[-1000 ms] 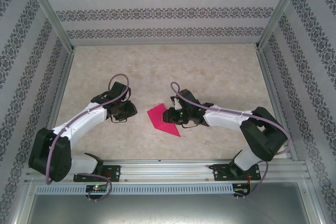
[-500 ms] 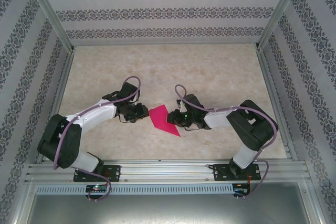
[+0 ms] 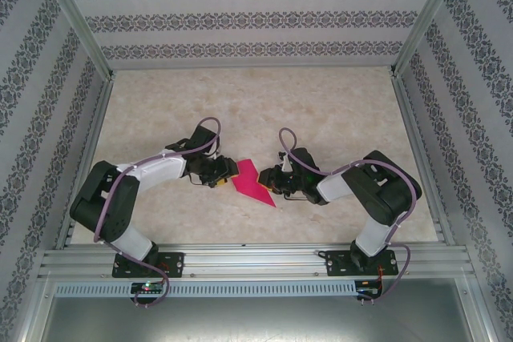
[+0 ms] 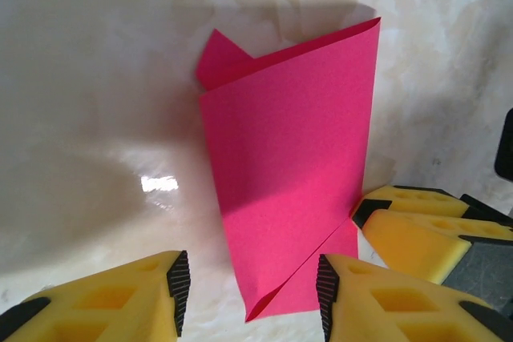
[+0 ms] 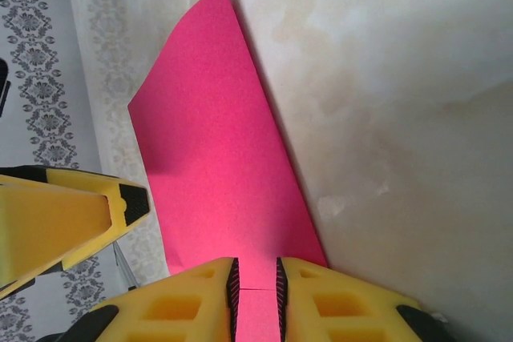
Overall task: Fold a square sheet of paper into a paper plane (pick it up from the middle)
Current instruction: Fold the wing for the fifth time at the center of the table.
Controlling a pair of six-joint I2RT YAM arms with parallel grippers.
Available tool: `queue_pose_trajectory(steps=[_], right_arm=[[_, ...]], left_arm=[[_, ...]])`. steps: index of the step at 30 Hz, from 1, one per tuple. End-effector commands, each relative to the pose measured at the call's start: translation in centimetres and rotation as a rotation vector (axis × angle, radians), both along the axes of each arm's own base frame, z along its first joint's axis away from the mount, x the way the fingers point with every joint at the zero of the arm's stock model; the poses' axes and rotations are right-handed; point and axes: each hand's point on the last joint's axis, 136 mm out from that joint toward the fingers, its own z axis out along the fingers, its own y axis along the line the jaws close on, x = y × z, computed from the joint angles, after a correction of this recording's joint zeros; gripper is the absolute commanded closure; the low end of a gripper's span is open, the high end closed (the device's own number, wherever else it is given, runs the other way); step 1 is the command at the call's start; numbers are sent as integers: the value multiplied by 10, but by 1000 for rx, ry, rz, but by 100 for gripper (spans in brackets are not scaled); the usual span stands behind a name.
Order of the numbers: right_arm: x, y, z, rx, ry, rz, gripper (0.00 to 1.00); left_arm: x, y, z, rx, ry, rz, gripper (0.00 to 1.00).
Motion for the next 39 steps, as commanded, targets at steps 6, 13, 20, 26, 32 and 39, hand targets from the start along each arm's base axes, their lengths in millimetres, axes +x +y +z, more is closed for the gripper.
queue_pose_trajectory(steps=[6, 13, 20, 26, 32, 39], right_arm=[[-10, -20, -49, -141, 98, -57, 77], [-10, -21, -51, -145, 105, -56, 75], [-7, -18, -45, -130, 91, -44, 72], [0, -10, -26, -98, 36, -13, 64], [11, -20, 8, -171, -83, -6, 57], [7, -44, 44, -361, -298, 33, 54]], left_arm=[[14, -25, -2, -101, 7, 9, 52], [19, -33, 1, -133, -5, 4, 61], [21, -34, 3, -135, -13, 3, 77], [26, -34, 8, -132, -25, 5, 91], [30, -32, 13, -107, -29, 19, 100], [34, -32, 17, -108, -37, 31, 100]])
